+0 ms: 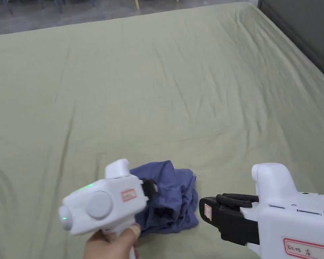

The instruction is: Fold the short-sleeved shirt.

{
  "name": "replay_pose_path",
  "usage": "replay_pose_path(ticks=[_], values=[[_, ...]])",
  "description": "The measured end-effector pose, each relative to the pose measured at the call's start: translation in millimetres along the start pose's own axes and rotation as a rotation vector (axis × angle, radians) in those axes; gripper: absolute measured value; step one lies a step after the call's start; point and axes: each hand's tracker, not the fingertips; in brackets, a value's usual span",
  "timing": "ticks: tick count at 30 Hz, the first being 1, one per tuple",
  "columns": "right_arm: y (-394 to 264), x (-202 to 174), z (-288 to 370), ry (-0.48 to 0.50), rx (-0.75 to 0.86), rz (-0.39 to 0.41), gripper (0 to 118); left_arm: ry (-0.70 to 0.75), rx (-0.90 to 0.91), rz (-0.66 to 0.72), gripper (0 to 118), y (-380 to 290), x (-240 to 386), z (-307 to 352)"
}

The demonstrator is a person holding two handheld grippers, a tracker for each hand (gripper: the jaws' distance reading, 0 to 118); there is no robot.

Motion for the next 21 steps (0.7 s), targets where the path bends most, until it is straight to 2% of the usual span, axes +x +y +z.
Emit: replay_pose_path(ticks=[2,4,7,11,15,17,21], values=[[0,4,5,-0.026,0.008,-0.013,4,-0.023,-0.071,-0.094,0,-14,26,-36],[0,8,10,-0.035,0.015,-0.027,4,0.051,-0.125,-0.162,0,-23,41,-76],[0,9,19,-0.058,0.028,-0.042,4,-0.034,-0.147,-0.091,0,-21,66,-96],[1,9,28,-0.078,0.034,-0.029,4,-0.084,-0.206,-0.220,0,-30,102,-107],[8,5,34,-0.067,0.072,0.008,4,-0.245,-0.143,-0.127,0,-21,80,-56],[14,3,30,-0.023,0.088,0.041,4,-0.274,-0.064,-0.092,0,-8,43,-9],[27,0,-3,0.050,0.061,0.104,4,-0.159,0.079,0.003,0,9,-48,74]])
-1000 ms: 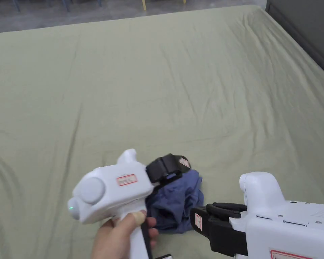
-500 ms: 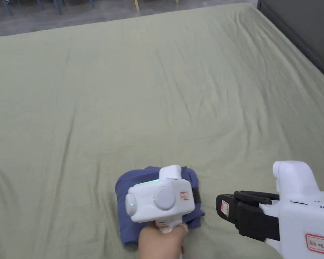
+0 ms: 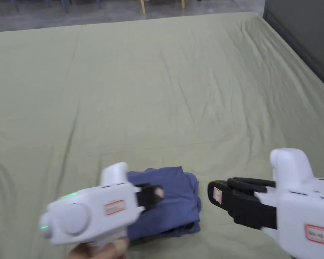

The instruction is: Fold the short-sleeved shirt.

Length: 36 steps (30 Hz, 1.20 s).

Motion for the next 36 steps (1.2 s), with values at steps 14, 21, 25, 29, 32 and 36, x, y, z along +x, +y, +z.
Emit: replay_pose_path(ticks=[14,21,25,29,32,36], values=[[-26,78,-217,-0.309,-0.436,-0.022,3,0.222,0.066,0.160,0,-15,-89,81],[-20,76,-217,-0.288,-0.415,-0.013,3,0.171,0.023,0.118,76,-6,-79,38],[-21,78,-218,-0.288,-0.410,-0.033,3,0.138,0.026,0.036,118,-4,-65,18],[-22,81,-215,-0.278,-0.401,-0.042,3,0.087,-0.094,0.036,118,4,-53,-30],[-22,82,-214,-0.273,-0.399,-0.053,3,0.099,-0.151,-0.005,105,2,-43,-59],[-23,86,-213,-0.257,-0.389,-0.073,3,0.160,-0.143,-0.013,39,3,-38,-63]])
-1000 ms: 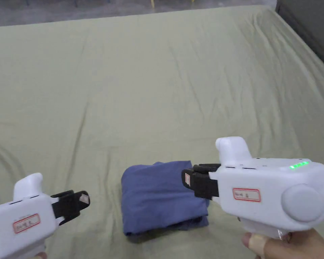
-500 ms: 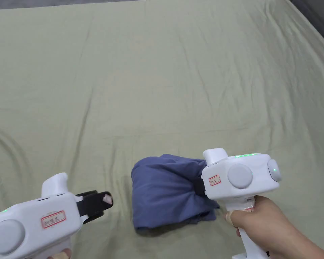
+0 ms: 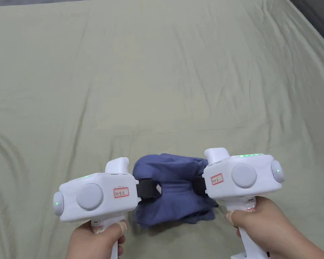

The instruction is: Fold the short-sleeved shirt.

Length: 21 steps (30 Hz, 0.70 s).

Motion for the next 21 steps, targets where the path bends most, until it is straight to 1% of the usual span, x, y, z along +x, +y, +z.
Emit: replay_pose_path(ticks=[1,3,5,7,9,10,12,13,14,16,19,21], values=[[0,-1,0,-0.009,-0.001,-0.001,3,-0.042,-0.031,0.029,39,1,-3,2],[-1,-6,3,-0.010,0.004,-0.003,3,-0.032,-0.028,0.010,39,1,-1,7],[-1,-16,8,-0.038,0.010,0.007,3,-0.013,-0.038,-0.019,39,1,0,9],[-3,-34,22,-0.065,0.062,0.006,3,-0.019,-0.049,0.009,38,8,-9,16],[-5,-61,38,-0.072,0.135,0.050,3,-0.038,-0.054,0.057,38,17,-26,27],[-7,-77,48,-0.071,0.169,0.075,4,-0.029,-0.054,0.050,38,23,-36,36],[-11,-110,65,-0.008,0.221,0.111,4,0.094,-0.056,-0.018,38,33,-56,56],[-13,-128,72,0.040,0.234,0.122,4,0.159,-0.060,-0.044,37,40,-70,67],[-14,-146,77,0.064,0.237,0.131,4,0.205,-0.068,-0.056,38,47,-86,78],[-12,-183,80,0.064,0.226,0.124,5,0.265,-0.079,-0.034,37,60,-123,101],[-5,-244,74,0.075,0.189,0.102,8,0.434,-0.109,-0.072,38,79,-172,129],[-1,-289,68,0.030,0.155,0.099,9,0.511,-0.122,-0.069,37,91,-205,144]])
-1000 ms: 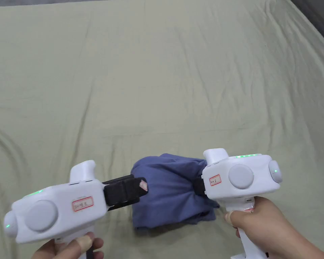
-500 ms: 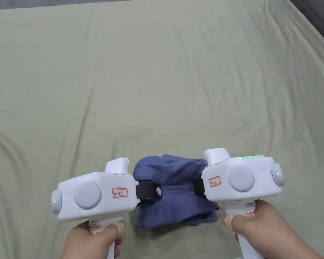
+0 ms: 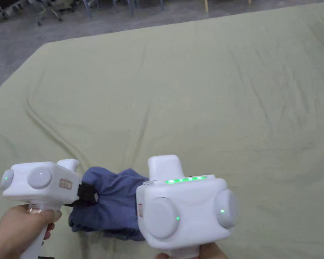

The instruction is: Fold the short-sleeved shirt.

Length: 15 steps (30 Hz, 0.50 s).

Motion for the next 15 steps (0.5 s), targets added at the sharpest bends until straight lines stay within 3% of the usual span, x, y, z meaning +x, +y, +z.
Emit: replay_pose_path(ticks=[3,5,7,11,15], values=[[11,-59,-14,-0.017,0.005,-0.005,10,0.066,-0.035,0.026,37,10,-49,-6],[15,-93,-21,0.082,0.002,0.030,11,0.114,-0.070,0.010,37,12,-76,-14],[17,-114,-25,0.098,-0.018,0.054,11,0.116,-0.081,0.058,37,11,-96,-21],[14,-130,-26,0.107,-0.015,0.088,12,0.086,-0.075,0.113,37,4,-107,-30],[13,-119,-25,0.098,-0.023,0.089,12,0.105,-0.056,0.087,41,-3,-90,-24]])
